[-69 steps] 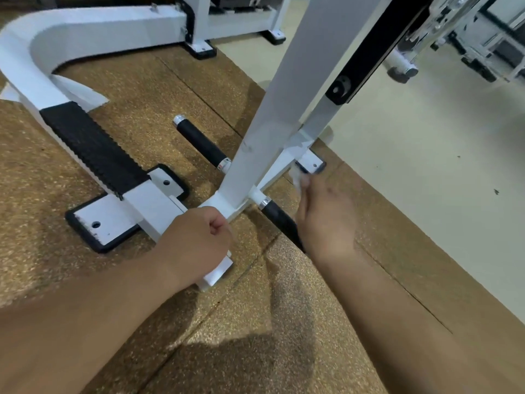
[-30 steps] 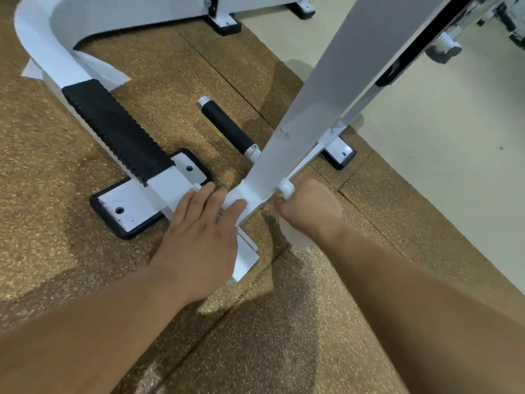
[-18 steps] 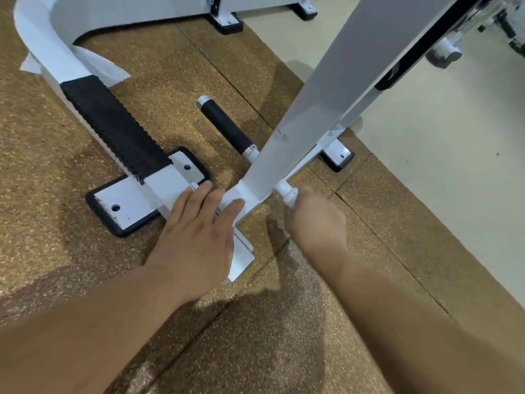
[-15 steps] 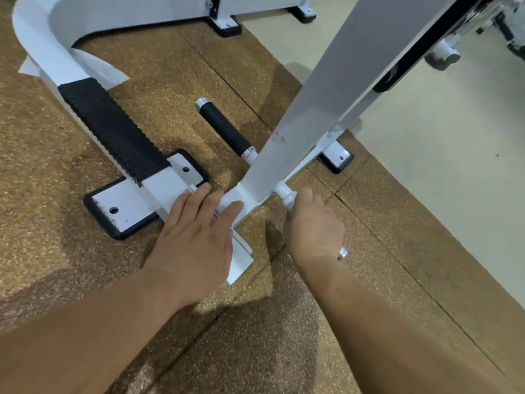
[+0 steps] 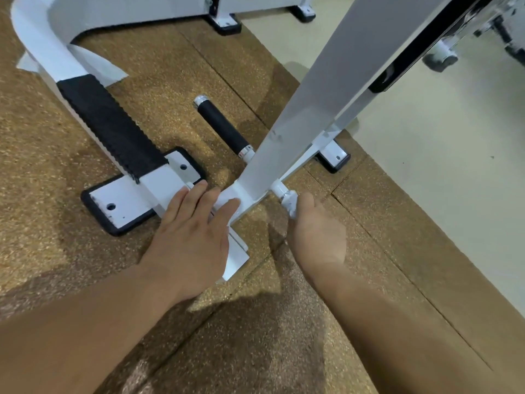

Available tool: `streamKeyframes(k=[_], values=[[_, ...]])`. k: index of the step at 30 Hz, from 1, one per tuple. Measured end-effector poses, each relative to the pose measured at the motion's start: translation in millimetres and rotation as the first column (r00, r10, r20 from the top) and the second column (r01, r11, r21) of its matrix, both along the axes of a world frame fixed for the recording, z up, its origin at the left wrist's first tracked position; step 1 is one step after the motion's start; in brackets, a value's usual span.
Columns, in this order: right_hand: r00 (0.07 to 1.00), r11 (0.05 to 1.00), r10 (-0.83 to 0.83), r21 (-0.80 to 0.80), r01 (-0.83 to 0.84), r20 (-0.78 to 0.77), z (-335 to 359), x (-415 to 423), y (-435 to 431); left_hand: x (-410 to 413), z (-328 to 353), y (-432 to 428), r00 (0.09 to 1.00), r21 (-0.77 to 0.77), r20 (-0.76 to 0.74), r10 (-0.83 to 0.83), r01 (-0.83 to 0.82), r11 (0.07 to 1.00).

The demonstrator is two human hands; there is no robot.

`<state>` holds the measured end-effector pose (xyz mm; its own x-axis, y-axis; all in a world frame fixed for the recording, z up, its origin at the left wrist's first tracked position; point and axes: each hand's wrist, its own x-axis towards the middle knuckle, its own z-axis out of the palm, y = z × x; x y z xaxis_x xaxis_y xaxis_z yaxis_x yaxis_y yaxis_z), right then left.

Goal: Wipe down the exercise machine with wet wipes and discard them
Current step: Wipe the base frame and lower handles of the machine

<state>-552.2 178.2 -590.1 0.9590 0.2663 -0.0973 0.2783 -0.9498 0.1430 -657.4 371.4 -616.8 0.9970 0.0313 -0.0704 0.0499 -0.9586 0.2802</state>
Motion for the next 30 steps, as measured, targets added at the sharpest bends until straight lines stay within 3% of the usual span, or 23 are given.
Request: streamKeyframes(k=[2,3,5,6,8,10,11,12,13,15,16,18,20,22,23,24,26,28,30], values=[[0.996,1.0,0.013,0.026,-0.015,0.09,-7.3,-7.3,-3.0,0.8,-0.8,-0.4,1.0,-0.002,0.001,-0.001,0.001,1.0],[0.998,0.997,-0.011,0.079,0.006,0.059,-3.5,-1.2,-3.3,1.1,-0.6,-0.4,1.0,0.0,0.005,-0.008,0.008,1.0],[0.969,0.964,-0.045,0.244,0.106,-0.242,12.2,18.6,-3.4,0.5,-1.9,0.4,1.0,0.017,-0.001,-0.019,0.019,1.0],[0.894,0.927,-0.031,0.321,0.193,-0.448,20.8,27.8,-5.1,0.5,-1.6,1.1,1.0,0.021,-0.004,-0.02,0.02,1.0],[0.644,0.853,0.012,0.344,0.392,-0.765,34.3,41.6,-11.5,0.1,2.8,1.2,0.999,0.01,-0.031,-0.021,0.022,1.0],[0.42,0.821,0.005,0.244,0.517,-0.907,41.9,52.0,-18.1,2.0,4.6,0.7,0.998,0.0,-0.065,-0.016,0.016,1.0],[0.372,0.815,-0.003,0.213,0.539,-0.928,43.3,53.8,-16.1,2.8,4.4,1.2,0.998,-0.006,-0.066,-0.012,0.011,1.0],[0.398,0.816,-0.016,0.218,0.535,-0.917,41.3,53.2,-13.5,3.4,4.0,1.3,0.998,-0.012,-0.068,-0.011,0.01,1.0],[0.515,0.839,-0.034,0.256,0.48,-0.856,38.0,49.1,-11.9,4.4,4.6,1.0,0.998,-0.015,-0.067,-0.012,0.011,1.0],[0.852,0.94,-0.034,0.272,0.204,-0.523,24.6,29.7,-14.3,3.0,2.8,1.0,0.998,-0.014,-0.064,-0.015,0.014,1.0],[0.958,0.986,-0.007,0.157,0.054,-0.286,16.8,15.3,-17.3,1.7,2.2,1.4,0.998,-0.017,-0.057,-0.009,0.008,1.0],[0.999,0.996,0.023,-0.083,-0.026,-0.043,4.2,-12.3,-22.9,0.6,2.7,1.4,0.999,-0.025,-0.051,-0.001,-0.001,1.0],[1.0,0.999,-0.01,-0.033,0.01,0.006,-4.0,-12.6,-28.0,2.2,4.0,-0.8,0.999,-0.034,-0.051,-0.006,0.004,0.999],[0.987,0.988,-0.029,0.148,0.053,-0.16,-0.8,11.0,-32.2,3.5,3.4,-0.3,0.997,-0.024,-0.072,-0.004,0.002,1.0],[0.932,0.951,-0.026,0.279,0.135,-0.361,2.4,24.0,-35.4,3.7,4.3,0.6,0.997,-0.027,-0.079,-0.006,0.004,1.0],[0.82,0.885,0.027,0.395,0.247,-0.572,7.2,33.8,-39.4,3.3,5.3,1.6,0.997,-0.037,-0.08,-0.01,0.007,0.999],[0.526,0.796,0.144,0.414,0.442,-0.838,12.7,47.7,-52.3,2.6,7.8,0.5,0.997,-0.058,-0.079,-0.012,0.008,0.998],[0.324,0.77,0.177,0.335,0.543,-0.93,14.8,55.6,-54.5,2.8,8.4,0.7,0.996,-0.057,-0.084,-0.002,-0.003,0.998],[0.287,0.75,0.143,0.293,0.593,-0.947,18.0,54.6,-49.1,3.7,8.4,0.3,0.995,-0.047,-0.099,-0.006,0.002,0.999]])
